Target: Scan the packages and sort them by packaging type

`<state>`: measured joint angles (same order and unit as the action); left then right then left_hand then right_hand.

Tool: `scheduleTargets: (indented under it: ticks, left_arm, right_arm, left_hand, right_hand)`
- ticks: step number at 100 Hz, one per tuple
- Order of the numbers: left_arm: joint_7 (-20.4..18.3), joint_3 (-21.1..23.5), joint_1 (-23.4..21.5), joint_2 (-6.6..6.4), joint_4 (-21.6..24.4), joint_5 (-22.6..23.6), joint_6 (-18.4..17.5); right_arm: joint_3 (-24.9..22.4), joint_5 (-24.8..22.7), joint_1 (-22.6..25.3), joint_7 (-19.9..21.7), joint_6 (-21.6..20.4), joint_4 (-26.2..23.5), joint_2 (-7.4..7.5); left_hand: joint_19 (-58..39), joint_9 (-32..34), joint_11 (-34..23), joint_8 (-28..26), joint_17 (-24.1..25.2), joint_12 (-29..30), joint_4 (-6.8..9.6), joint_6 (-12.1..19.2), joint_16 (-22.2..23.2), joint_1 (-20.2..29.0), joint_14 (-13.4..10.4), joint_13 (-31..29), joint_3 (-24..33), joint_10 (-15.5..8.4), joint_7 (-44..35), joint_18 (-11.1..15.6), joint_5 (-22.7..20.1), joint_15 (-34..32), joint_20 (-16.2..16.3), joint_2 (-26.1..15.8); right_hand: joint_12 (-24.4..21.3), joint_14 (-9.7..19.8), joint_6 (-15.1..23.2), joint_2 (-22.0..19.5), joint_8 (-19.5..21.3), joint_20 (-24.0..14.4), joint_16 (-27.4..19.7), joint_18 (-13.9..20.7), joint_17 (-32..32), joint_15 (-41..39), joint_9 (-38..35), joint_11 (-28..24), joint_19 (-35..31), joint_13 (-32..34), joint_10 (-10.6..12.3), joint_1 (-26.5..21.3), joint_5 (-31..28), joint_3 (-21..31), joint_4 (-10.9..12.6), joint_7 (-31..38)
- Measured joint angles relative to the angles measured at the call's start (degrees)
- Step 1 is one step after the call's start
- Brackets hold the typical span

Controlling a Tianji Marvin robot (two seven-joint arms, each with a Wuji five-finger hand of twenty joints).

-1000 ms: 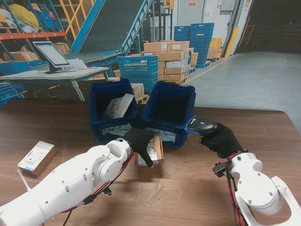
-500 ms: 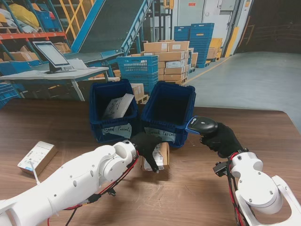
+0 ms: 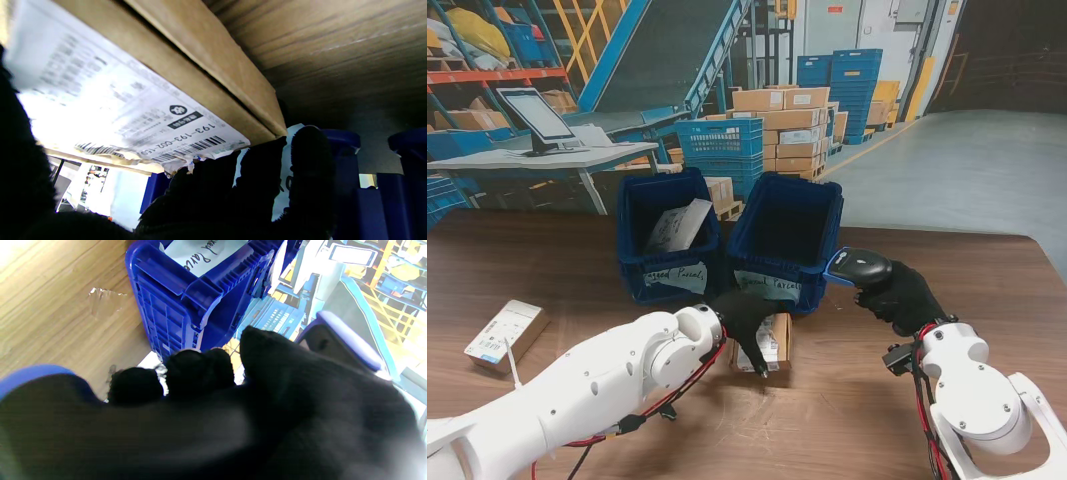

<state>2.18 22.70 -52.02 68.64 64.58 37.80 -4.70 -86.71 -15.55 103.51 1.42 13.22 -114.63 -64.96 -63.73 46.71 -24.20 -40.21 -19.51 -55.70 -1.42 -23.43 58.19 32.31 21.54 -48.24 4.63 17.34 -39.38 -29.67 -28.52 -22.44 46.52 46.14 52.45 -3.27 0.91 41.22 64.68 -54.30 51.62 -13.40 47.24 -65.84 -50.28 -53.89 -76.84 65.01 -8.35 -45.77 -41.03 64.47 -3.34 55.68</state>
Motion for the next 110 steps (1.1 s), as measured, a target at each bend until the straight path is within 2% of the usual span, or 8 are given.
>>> scheduleTargets:
  ticks: [10,16,26,45,57,61,69,110]
  left_arm:
    - [0.0,-0.3,0.0,0.15,-0.2,-0.3,-0.4]
    - [-0.1,-0.4,0.0,0.17,-0.2,-0.4,-0.6]
    - [-0.1,-0.7,0.0,0.20,-0.3,-0.5,-1.0]
    - [-2.1,-2.0,0.5,0.20,-0.3,-1.0,-1.0]
    - [-2.9,-2.3,0.6,0.20,-0.3,-2.0,-1.1]
    - [-3.3,-2.6,0.7,0.19,-0.3,-2.1,-1.2]
    - [-3.4,-2.9,0.8,0.19,-0.3,-2.0,-1.4]
    - [-11.1,-2.7,0.9,-1.26,4.4,-5.7,1.1]
  right_arm:
    - [0.0,0.0,0.1,0.0,0.2,-0.1,0.01]
    - [0.0,0.0,0.1,0.0,0.3,-0.1,0.01]
    - [-0.1,0.0,0.2,-0.1,0.7,-0.2,0.01]
    - [-0.3,-0.2,0.3,-0.1,1.0,-0.5,0.01]
    - [-0.4,-0.2,0.3,-0.1,1.1,-0.6,0.01]
    - [-0.4,-0.2,0.3,-0.1,1.1,-0.7,0.01]
    - [-0.5,-0.2,0.4,-0.1,1.1,-0.8,0.01]
    - [-0.5,-0.4,0.4,-0.1,1.1,-0.9,0.01]
  left_hand:
    - [1.4,-0.3,0.4,2.9,1.3,0.1,-0.01,0.2,-0.4,0.1,0.0,0.8,0.0,-0.1,0.0,0.0,0.0,-0.1,-0.7,-0.1]
    - [3.4,-0.9,0.8,5.1,2.5,1.0,-0.01,0.4,-3.7,0.6,0.0,2.4,0.1,-0.3,0.3,0.0,0.0,-2.6,-1.6,-0.1]
    - [5.8,-8.4,-4.5,7.5,5.4,13.1,-0.06,0.4,-12.9,5.9,0.0,8.2,0.1,-0.3,9.1,0.0,0.2,-2.9,-3.0,-0.1]
    - [10.4,-16.7,-3.1,14.7,10.3,23.3,-0.06,0.4,-17.8,6.1,-0.2,13.9,1.4,-0.4,22.6,0.1,1.6,-1.1,-4.9,-5.1]
    - [18.9,-23.9,2.7,20.3,13.8,28.9,-1.83,0.0,-25.6,5.8,-0.2,20.2,11.9,-0.7,33.4,0.9,5.5,5.9,-8.9,-6.6]
    - [22.3,-25.9,4.4,22.6,14.6,31.0,-1.83,0.2,-28.7,5.3,-0.1,23.0,17.8,-1.0,35.4,1.2,5.8,9.4,-10.8,-10.4]
    - [28.6,-29.5,7.7,24.4,16.0,34.0,-1.84,0.2,-33.0,5.1,-0.1,26.3,19.8,-1.3,38.9,1.4,6.7,11.8,-13.7,-13.4]
    - [39.5,-34.1,13.0,25.7,18.0,38.9,-1.83,-1.0,-39.5,5.2,-0.1,34.8,18.0,-0.7,43.2,2.0,9.9,15.6,-17.3,-20.5]
  right_hand:
    - [0.0,0.0,0.0,0.0,0.0,0.0,0.0,0.0,0.0,0.0,0.0,0.0,0.0,0.0,0.0,0.0,0.0,0.0,0.0,0.0]
    - [0.0,0.0,0.0,0.0,0.0,0.0,0.0,0.0,0.0,0.0,0.0,0.0,0.0,0.0,0.0,0.0,0.0,0.0,0.0,0.0]
    - [0.0,0.0,0.0,0.0,0.0,0.0,0.0,0.0,0.0,0.0,0.0,0.0,0.0,0.0,0.0,0.0,0.0,0.0,0.0,0.0]
    - [0.0,0.0,0.0,0.0,0.0,0.0,0.0,0.0,0.0,0.0,0.0,0.0,0.0,0.0,0.0,0.0,0.0,0.0,0.0,0.0]
    - [0.0,0.0,0.0,0.0,0.0,0.0,0.0,0.0,0.0,0.0,0.0,0.0,0.0,0.0,0.0,0.0,0.0,0.0,0.0,0.0]
    - [0.0,0.0,0.0,0.0,0.0,0.0,0.0,0.0,0.0,0.0,0.0,0.0,0.0,0.0,0.0,0.0,0.0,0.0,0.0,0.0]
    - [0.0,0.0,0.0,0.0,0.0,0.0,0.0,0.0,0.0,0.0,0.0,0.0,0.0,0.0,0.0,0.0,0.0,0.0,0.0,0.0]
    - [0.0,0.0,0.0,0.0,0.0,0.0,0.0,0.0,0.0,0.0,0.0,0.0,0.0,0.0,0.0,0.0,0.0,0.0,0.0,0.0]
